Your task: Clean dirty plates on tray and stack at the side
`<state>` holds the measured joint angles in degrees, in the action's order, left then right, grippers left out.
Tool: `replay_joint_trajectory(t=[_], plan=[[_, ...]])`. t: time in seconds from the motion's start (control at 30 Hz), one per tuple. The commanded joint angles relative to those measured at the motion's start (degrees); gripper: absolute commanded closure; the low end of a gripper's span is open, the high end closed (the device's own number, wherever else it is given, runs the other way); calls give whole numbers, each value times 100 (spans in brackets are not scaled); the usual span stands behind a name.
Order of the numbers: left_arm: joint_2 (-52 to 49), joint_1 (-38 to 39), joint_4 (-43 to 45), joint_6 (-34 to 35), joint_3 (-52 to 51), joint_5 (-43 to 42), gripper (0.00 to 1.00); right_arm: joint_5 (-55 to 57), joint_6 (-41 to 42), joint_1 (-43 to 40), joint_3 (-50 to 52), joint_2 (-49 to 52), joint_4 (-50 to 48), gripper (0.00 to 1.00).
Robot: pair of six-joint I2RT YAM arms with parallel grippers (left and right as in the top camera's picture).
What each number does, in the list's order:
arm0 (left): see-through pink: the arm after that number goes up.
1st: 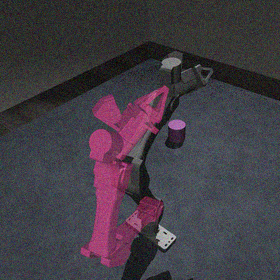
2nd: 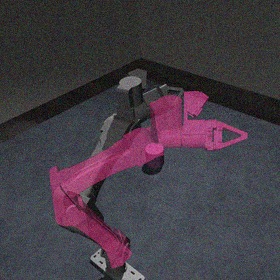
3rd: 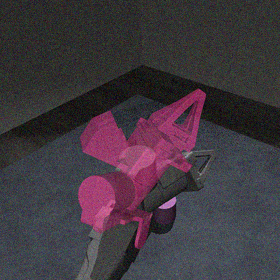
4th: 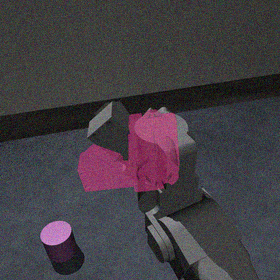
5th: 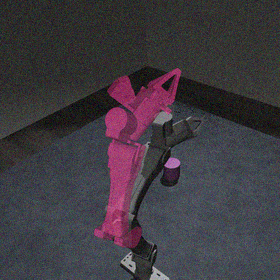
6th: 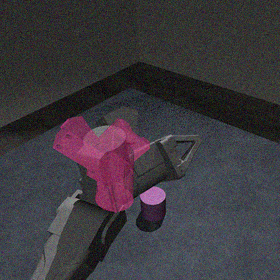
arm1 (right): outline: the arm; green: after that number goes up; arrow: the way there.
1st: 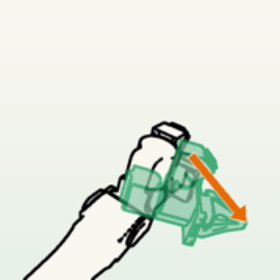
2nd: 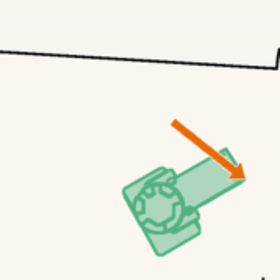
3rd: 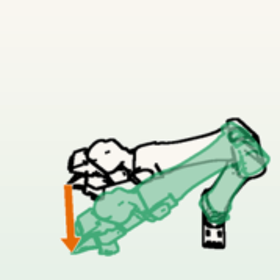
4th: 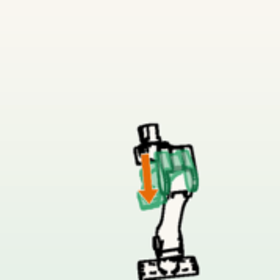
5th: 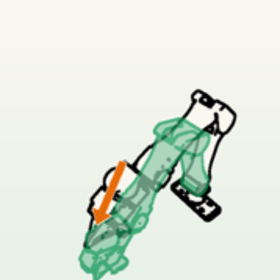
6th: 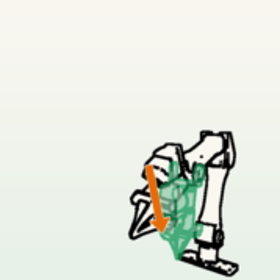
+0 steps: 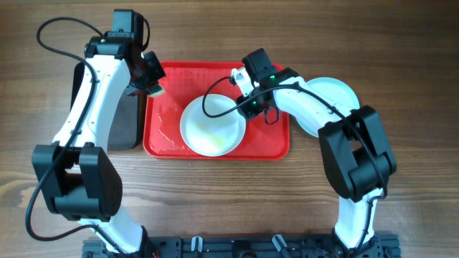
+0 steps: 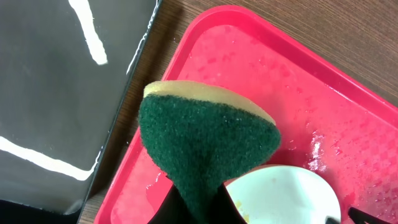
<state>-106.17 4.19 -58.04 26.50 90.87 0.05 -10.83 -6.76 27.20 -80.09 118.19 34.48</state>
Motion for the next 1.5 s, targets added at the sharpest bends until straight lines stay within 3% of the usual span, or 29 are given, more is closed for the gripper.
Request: replay_joint_trajectory(t=[0.0,0.1,0.27,0.33,0.5,0.77,0.83,0.93,1.07,1.23,1.47], plan=[[20,22,22,98,-28,-66,96,-181,-275,-15,-101,61,-33,61],[20,22,26,98,-28,-68,96,-260,-376,-15,-101,81,-46,64],[20,22,26,98,-28,-66,96,-260,-372,-15,-101,98,4,92],[20,22,26,96,-28,-68,96,-260,-352,-15,-101,98,63,94],[20,22,35,96,-28,-68,96,-260,146,-15,-101,98,286,96],[17,22,37,98,-28,-68,96,-378,2179,-26,-254,96,651,96],[17,22,35,96,-28,-66,96,-597,2658,-26,-264,96,570,96],[17,22,35,96,-28,-66,96,-723,4214,7,-232,96,339,96],[17,22,35,96,-28,-68,96,-367,4933,131,-83,98,-168,96],[7,22,35,96,-42,-68,96,-181,4996,188,9,149,-575,96],[-87,22,33,98,-98,-70,96,122,4194,188,9,162,-796,94]])
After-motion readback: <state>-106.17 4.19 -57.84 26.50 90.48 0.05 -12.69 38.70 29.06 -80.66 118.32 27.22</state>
